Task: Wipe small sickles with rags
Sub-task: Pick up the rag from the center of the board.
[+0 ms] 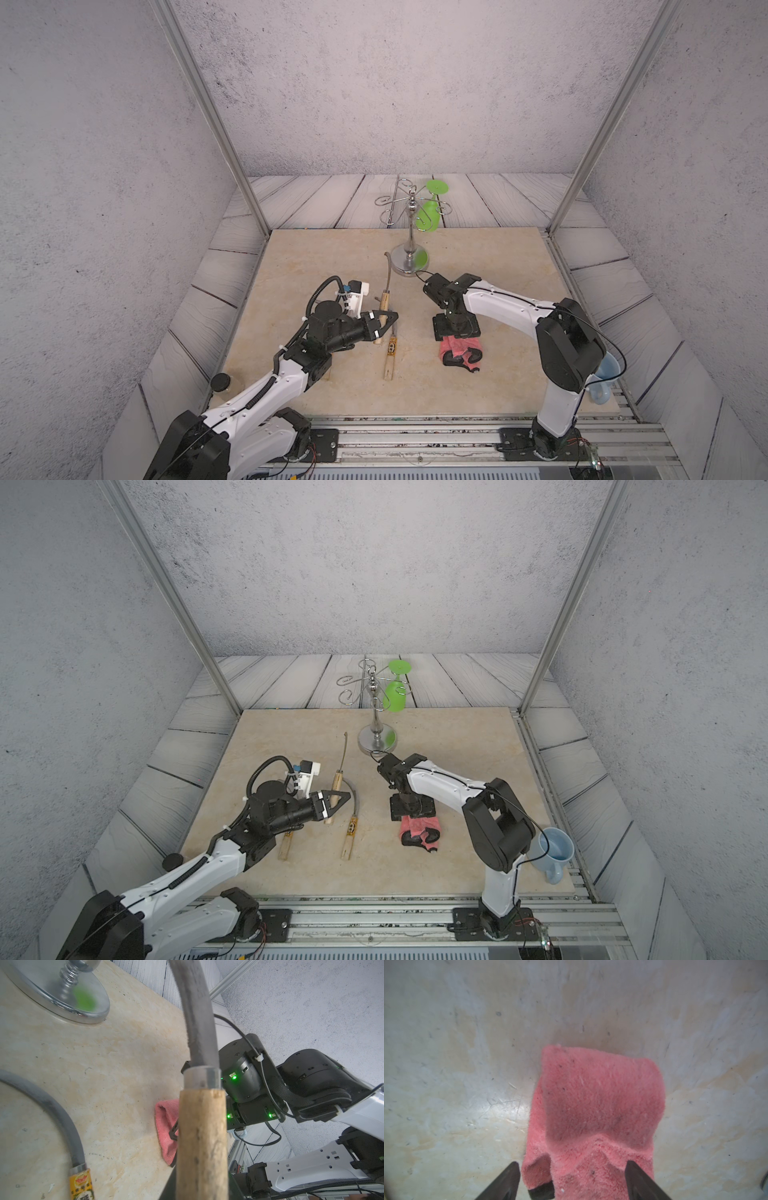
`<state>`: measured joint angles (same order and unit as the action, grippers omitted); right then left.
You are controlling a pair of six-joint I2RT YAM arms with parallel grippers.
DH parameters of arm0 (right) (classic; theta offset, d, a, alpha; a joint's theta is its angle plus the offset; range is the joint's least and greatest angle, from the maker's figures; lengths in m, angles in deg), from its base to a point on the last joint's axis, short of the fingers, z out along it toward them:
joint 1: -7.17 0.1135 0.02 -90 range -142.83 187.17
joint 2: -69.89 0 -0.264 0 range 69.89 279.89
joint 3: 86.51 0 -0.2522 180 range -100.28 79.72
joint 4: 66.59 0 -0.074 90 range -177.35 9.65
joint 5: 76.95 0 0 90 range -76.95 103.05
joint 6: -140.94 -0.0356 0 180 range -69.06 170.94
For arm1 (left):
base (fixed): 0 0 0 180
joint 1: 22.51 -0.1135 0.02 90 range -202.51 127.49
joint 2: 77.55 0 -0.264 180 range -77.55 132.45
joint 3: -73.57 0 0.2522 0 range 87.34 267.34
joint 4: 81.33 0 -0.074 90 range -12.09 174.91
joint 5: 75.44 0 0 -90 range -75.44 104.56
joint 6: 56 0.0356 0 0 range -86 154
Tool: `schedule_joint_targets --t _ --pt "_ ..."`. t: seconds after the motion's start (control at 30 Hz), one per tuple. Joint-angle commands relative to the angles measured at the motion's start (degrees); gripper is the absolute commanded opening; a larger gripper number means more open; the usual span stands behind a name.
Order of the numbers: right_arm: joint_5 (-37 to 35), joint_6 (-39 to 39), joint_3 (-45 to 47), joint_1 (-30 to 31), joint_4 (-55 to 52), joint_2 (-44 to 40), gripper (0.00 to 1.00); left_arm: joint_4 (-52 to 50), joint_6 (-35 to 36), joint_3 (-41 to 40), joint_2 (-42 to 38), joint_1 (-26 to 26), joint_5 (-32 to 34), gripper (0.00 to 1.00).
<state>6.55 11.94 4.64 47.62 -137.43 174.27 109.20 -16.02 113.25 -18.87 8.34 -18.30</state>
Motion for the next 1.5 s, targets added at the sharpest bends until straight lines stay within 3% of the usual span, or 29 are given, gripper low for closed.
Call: schedule_joint_targets --t 0.0,0.2,0.4,0.47,0.6,0.67,0.9,1.13,1.3,1.47 --pt "-0.1 -0.8 2.0 0.2 0.2 0.7 0.81 3.7 -0.4 -0.1 0.2 -0.6 -1.1 0.0" --pt "0.4 -1.0 3.6 -0.1 3.8 5.9 0.79 2.4 0.0 0.2 -0.8 -0.7 -1.6 0.0" --pt "2.9 -0.1 4.8 -0.6 6.9 8.2 0.7 1.9 0.4 0.9 -0.5 -0.7 -2.0 0.0" --pt "3.6 0.4 5.0 -0.8 7.8 8.4 0.59 2.5 0.1 0.9 -0.1 -0.7 -2.3 0.0" --pt "6.3 1.8 7.0 -2.0 10.9 6.5 0.25 6.2 -1.1 0.6 0.9 -0.6 -5.6 0.0" --pt "8.2 2.6 8.9 -2.6 13.5 3.5 0.17 7.5 -1.7 0.9 1.2 -0.7 -8.6 0.0" --pt "16.7 6.5 13.9 -8.2 19.5 -12.1 0.12 9.4 -2.9 1.1 0.5 1.0 -15.8 0.0" --pt "30.5 7.8 18.0 -20.7 27.5 -27.9 0.12 11.8 -3.5 1.4 2.0 8.7 -15.6 0.0" --pt "39.1 6.6 16.9 -27.2 32.3 -31.3 0.12 12.5 -3.4 2.9 4.2 10.1 -13.9 0.0" --pt "43.4 1.6 15.8 -29.4 39.7 -29.9 0.12 14.9 -4.6 4.3 6.0 11.3 -13.8 0.0"
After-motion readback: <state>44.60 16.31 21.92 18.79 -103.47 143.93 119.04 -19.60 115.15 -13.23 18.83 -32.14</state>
